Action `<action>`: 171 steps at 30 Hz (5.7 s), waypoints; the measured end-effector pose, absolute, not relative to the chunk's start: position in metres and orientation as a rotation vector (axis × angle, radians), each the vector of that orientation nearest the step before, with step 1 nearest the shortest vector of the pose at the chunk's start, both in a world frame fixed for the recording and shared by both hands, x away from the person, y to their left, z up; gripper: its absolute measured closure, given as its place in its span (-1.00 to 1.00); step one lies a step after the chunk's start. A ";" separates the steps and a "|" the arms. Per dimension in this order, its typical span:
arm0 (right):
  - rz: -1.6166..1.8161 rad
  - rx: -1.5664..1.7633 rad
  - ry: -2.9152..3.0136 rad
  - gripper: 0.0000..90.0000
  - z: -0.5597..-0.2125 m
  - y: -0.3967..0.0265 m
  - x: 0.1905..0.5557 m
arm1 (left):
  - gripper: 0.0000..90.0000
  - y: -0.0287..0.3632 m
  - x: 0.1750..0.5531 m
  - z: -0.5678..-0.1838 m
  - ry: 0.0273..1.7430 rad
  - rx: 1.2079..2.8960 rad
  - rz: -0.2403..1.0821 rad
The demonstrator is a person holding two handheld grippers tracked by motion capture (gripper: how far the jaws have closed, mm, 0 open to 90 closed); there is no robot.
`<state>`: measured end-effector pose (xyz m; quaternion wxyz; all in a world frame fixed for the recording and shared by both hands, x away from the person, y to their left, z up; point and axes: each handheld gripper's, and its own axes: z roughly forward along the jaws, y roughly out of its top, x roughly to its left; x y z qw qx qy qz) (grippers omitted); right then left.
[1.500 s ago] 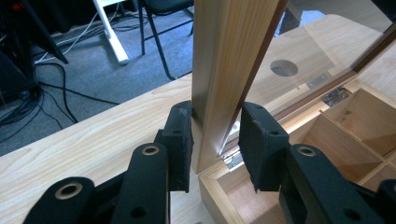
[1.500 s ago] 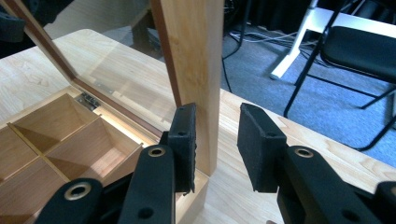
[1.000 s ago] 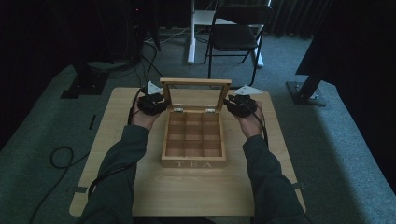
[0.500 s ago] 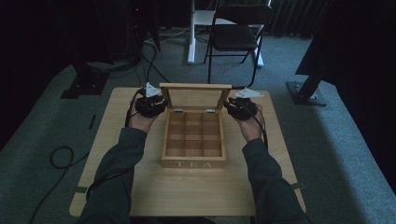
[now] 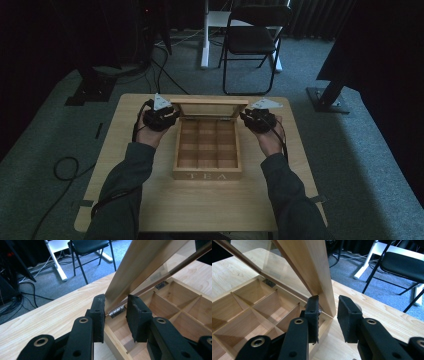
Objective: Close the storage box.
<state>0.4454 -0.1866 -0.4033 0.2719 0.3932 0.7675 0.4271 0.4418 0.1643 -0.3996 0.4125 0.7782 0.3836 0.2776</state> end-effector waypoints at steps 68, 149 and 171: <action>1.281 0.990 2.021 0.46 -0.390 -0.190 0.358 | 0.46 0.172 0.378 -0.401 0.870 1.935 0.710; 1.213 1.024 2.056 0.34 -0.454 -0.186 0.316 | 0.36 0.173 0.335 -0.455 0.940 1.977 0.608; 1.199 1.072 2.090 0.27 -0.478 -0.187 0.309 | 0.31 0.170 0.324 -0.477 0.969 2.010 0.552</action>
